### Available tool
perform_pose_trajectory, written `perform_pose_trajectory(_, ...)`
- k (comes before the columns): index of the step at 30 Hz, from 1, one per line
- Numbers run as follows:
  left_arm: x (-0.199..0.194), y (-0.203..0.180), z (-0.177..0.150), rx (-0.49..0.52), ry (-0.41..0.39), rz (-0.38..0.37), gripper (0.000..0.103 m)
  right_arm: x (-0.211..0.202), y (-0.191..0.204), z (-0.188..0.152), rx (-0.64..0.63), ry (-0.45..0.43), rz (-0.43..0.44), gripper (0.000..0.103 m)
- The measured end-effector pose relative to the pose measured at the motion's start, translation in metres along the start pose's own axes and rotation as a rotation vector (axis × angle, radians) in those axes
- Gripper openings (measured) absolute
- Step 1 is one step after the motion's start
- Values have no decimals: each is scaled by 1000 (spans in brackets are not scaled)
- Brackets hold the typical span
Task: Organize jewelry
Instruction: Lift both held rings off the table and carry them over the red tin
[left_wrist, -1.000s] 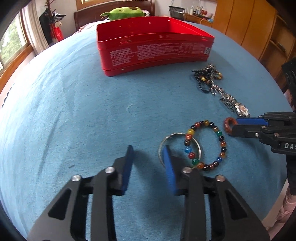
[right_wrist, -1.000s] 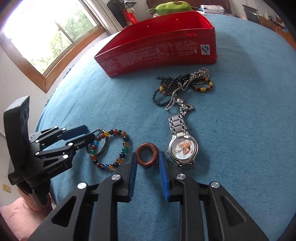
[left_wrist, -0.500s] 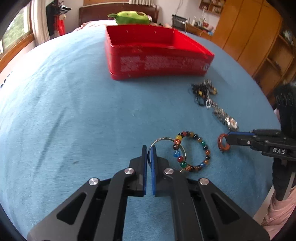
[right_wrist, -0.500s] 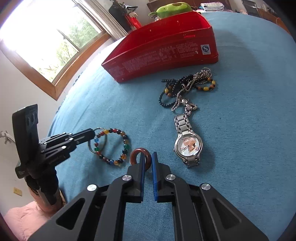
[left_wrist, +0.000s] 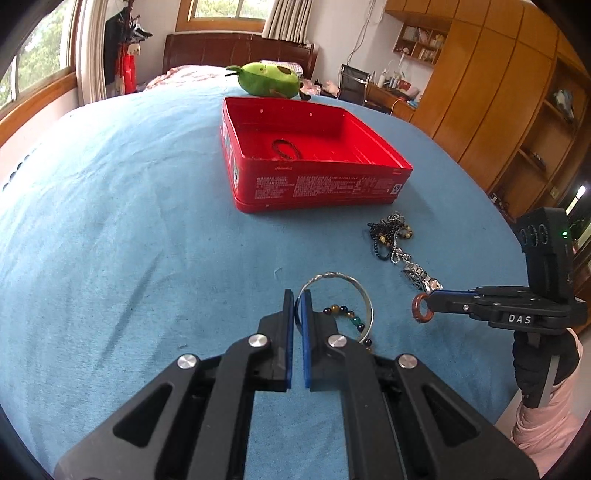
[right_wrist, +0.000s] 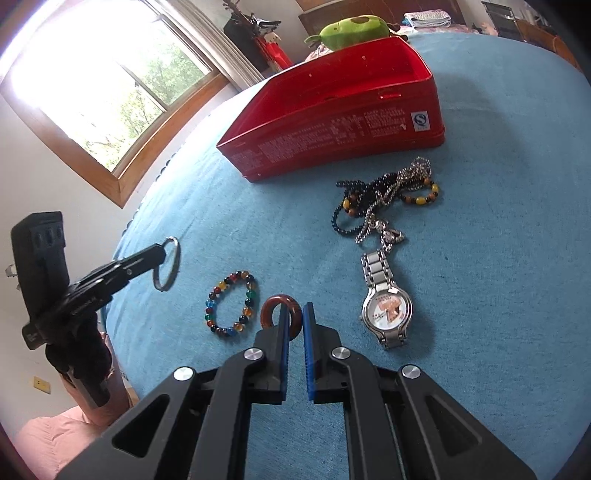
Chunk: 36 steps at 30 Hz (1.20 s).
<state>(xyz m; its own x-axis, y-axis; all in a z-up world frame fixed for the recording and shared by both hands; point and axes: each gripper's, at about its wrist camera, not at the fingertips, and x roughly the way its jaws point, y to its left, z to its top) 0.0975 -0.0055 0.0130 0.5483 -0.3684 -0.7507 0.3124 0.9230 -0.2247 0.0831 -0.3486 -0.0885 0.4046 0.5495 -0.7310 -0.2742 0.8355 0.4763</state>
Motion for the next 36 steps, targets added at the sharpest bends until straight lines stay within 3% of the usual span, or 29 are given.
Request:
perform_pose_trajectory(10, 48, 7, -10, -10, 128, 30, 2, 19, -10, 0, 38, 50, -25, 7)
perform_pose_trajectory(27, 34, -7, 36, 32, 50, 30, 2, -1, 3, 35, -5, -19, -7, 7)
perform_pose_trajectory(36, 28, -23, 76, 83, -13, 55, 2, -27, 15, 89, -44, -111, -2, 7)
